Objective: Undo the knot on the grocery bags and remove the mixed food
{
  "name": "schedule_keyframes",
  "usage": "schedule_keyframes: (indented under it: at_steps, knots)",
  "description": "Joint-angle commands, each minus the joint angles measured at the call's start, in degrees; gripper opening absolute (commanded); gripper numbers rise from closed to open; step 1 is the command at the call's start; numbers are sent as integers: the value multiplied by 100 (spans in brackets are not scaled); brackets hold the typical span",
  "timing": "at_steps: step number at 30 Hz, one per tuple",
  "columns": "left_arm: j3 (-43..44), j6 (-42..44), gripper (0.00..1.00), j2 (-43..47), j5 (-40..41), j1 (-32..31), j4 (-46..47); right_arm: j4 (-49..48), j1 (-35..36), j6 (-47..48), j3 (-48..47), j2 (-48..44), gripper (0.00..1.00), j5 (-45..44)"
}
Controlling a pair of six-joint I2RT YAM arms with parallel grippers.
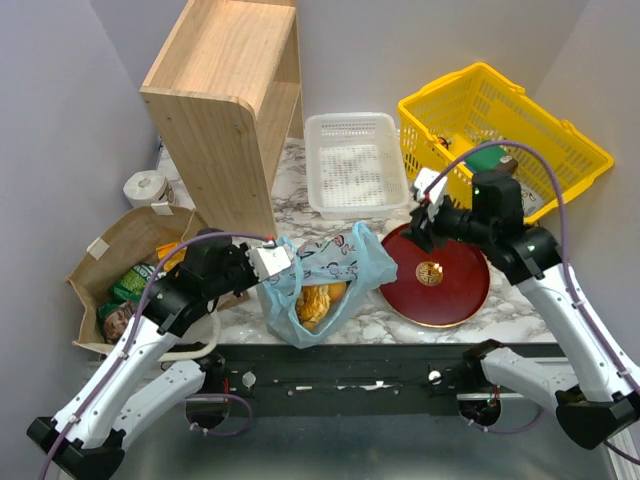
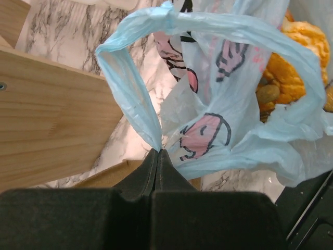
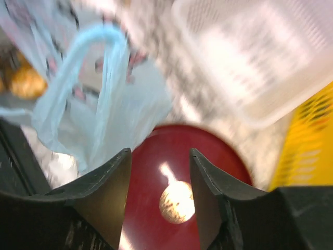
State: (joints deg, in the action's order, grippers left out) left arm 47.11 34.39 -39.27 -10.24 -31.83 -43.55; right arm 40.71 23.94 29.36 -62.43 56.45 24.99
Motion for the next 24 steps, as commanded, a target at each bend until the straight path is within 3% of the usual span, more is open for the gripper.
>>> schedule_keyframes:
  at_steps: [1, 4, 7, 11, 17, 24]
  knots:
    - [-36, -677, 0, -81, 111, 160, 593, -281, 92, -772, -1067, 174, 59, 524]
    - [0, -1116, 0, -160, 22, 318, 821, -678, 364, -889, -1157, 296, 53, 909]
    - [79, -1557, 0, -283, -223, 476, 953, -722, 1259, -740, -1332, 849, 47, 1147]
    - [53, -2216, 0, -371, -558, 573, 1059, -986, 2131, -853, -1350, 1622, 28, 1394]
    - [-9, -2727, 0, -398, -637, 661, 1339, -1232, 2202, -1275, -1192, 2484, 13, 1640]
    - [-413, -3105, 0, -275, -778, 915, 1824, -1109, 2308, -1231, -1078, 2705, 0, 1851]
